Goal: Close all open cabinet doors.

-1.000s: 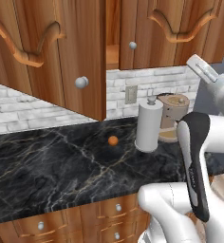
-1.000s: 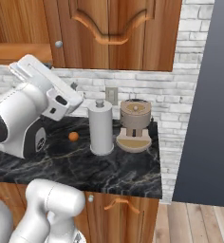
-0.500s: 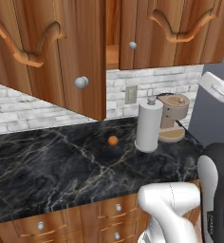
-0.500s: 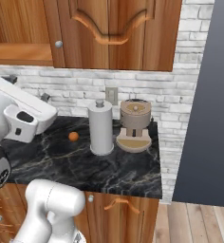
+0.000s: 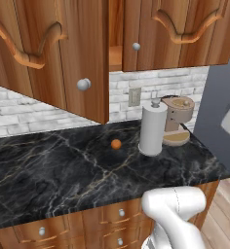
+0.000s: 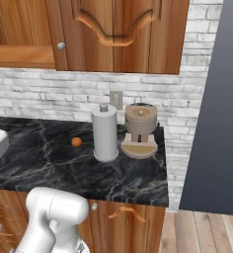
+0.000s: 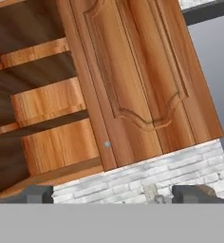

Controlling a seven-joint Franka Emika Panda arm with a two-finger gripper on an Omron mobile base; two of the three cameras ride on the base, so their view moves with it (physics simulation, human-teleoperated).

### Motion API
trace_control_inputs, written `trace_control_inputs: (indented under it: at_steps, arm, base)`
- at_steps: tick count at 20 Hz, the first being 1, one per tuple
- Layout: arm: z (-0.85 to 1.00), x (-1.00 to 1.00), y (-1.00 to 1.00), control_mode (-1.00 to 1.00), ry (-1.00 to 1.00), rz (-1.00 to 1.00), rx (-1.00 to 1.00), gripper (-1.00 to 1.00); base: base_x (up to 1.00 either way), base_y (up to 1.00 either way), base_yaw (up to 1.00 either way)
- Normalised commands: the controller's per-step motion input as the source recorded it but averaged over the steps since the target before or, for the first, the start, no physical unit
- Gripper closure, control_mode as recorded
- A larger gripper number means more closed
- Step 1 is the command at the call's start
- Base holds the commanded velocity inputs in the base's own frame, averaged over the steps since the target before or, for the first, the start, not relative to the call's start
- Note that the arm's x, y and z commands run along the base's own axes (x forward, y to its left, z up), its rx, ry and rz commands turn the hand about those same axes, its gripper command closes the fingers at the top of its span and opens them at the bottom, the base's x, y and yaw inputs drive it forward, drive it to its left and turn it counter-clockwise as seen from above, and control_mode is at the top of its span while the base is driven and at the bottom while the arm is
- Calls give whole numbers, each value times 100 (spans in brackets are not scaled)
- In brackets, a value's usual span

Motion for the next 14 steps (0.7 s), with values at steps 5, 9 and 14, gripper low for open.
trace_control_inputs:
  at_steps: [5,9,14]
  arm:
    - [0,-56,73,-100,-18,19,-32,-100]
    - [0,-35,78,-100,-25,17,-38,-100]
    - [0,-6,90,-100,-16,7,-38,-100]
  base:
    - [0,0,0]
    - [0,0,0]
    - [0,0,0]
